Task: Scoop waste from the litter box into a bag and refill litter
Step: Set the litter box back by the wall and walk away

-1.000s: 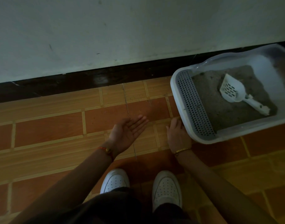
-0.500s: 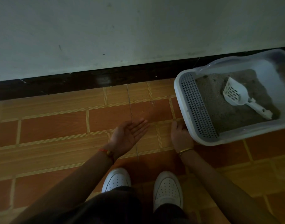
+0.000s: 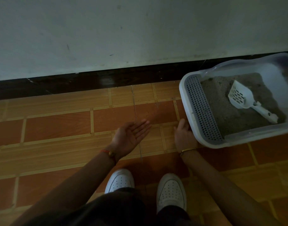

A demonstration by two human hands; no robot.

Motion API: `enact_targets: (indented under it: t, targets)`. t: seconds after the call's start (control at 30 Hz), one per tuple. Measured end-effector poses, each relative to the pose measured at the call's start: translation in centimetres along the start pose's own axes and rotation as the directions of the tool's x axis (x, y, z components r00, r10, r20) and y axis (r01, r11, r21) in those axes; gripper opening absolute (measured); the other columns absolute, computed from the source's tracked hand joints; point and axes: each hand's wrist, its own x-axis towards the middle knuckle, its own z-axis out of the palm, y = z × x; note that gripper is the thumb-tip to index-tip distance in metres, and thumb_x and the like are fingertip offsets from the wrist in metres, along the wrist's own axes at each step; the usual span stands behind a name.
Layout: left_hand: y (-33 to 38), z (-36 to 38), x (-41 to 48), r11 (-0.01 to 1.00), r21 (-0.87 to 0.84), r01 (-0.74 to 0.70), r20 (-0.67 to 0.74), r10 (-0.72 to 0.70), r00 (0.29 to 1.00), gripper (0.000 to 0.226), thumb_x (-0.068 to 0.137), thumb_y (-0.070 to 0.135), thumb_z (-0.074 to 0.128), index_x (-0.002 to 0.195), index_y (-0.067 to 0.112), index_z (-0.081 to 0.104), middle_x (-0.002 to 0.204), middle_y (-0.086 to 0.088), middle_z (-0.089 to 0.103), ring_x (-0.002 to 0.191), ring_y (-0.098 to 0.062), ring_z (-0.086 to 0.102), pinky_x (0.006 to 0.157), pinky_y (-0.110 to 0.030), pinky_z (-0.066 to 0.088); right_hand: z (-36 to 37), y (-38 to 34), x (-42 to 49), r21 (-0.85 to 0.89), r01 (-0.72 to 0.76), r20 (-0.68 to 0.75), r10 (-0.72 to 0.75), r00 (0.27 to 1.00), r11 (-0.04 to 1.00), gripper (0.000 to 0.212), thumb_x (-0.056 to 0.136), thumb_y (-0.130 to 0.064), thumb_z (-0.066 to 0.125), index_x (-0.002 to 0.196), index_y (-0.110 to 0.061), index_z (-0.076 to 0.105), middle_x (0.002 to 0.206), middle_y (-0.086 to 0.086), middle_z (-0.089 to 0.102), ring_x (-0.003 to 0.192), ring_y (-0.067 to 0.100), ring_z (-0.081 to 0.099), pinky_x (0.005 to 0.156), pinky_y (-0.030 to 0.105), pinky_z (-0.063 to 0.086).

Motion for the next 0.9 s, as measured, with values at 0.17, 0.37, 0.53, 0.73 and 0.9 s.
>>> enact_targets:
  t: [0.17, 0.37, 0.53, 0.73, 0.9]
  targets:
    - [-0.2, 0.1, 0.0, 1.000, 0.000, 0.006, 0.002, -0.006, 1.000, 0.044, 0.100, 0.016, 0.035, 0.103, -0.009, 0.071, 0.121, -0.023, 0.066, 0.117, -0.033, 0.062, 0.097, -0.044, 0.050, -0.9, 0.0, -0.2, -0.160, -0.061, 0.026, 0.066, 0.998, 0.985, 0.048, 0.088, -0.046, 0.052, 0.106, -0.001, 0.052, 0.056, 0.006, 0.059, 0.040, 0.014, 0.050, 0.043, 0.022, 0.043]
    - [-0.1, 0.1, 0.1, 1.000, -0.002, 0.008, 0.013, -0.008, 1.000, 0.045, 0.101, 0.017, 0.035, 0.103, -0.008, 0.072, 0.124, -0.024, 0.065, 0.118, -0.033, 0.062, 0.100, -0.042, 0.049, -0.3, 0.5, -0.4, -0.259, 0.014, 0.091, 0.010, 0.996, 0.966, 0.039, 0.079, -0.026, 0.065, 0.107, 0.001, 0.063, 0.050, 0.005, 0.059, 0.036, 0.014, 0.053, 0.039, 0.020, 0.043]
    - [-0.3, 0.3, -0.1, 1.000, 0.007, 0.015, 0.001, -0.015, 1.000, 0.040, 0.101, 0.016, 0.035, 0.118, -0.009, 0.060, 0.128, -0.024, 0.062, 0.124, -0.035, 0.057, 0.112, -0.042, 0.039, -1.6, 0.6, -0.5, -0.077, 0.186, -0.101, -0.193, 0.976, 0.980, 0.031, 0.064, -0.015, 0.082, 0.087, -0.002, 0.067, 0.039, 0.000, 0.046, 0.026, 0.011, 0.040, 0.035, 0.015, 0.023]
    - [-0.1, 0.5, 0.1, 0.999, 0.050, -0.020, -0.047, 0.022, 0.999, 0.039, 0.102, 0.018, 0.033, 0.115, -0.006, 0.061, 0.119, -0.020, 0.068, 0.111, -0.029, 0.065, 0.100, -0.036, 0.050, -6.4, -4.0, -0.6, 0.599, 0.345, -0.132, -0.336, 0.933, 0.722, 0.023, 0.097, -0.037, 0.029, 0.099, -0.019, 0.044, 0.050, -0.014, 0.029, 0.035, 0.000, 0.024, 0.033, 0.011, 0.017]
    - [0.4, 0.4, 0.2, 0.998, 0.049, -0.044, -0.057, 0.046, 0.997, 0.039, 0.103, 0.020, 0.033, 0.116, -0.005, 0.059, 0.103, -0.016, 0.072, 0.089, -0.023, 0.072, 0.081, -0.029, 0.059, -7.4, -6.0, 0.9, 0.589, 0.464, -0.158, -0.470, 0.869, 0.661, 0.022, 0.098, -0.041, 0.024, 0.107, -0.025, 0.035, 0.060, -0.005, 0.052, 0.041, 0.010, 0.048, 0.034, 0.026, 0.042]
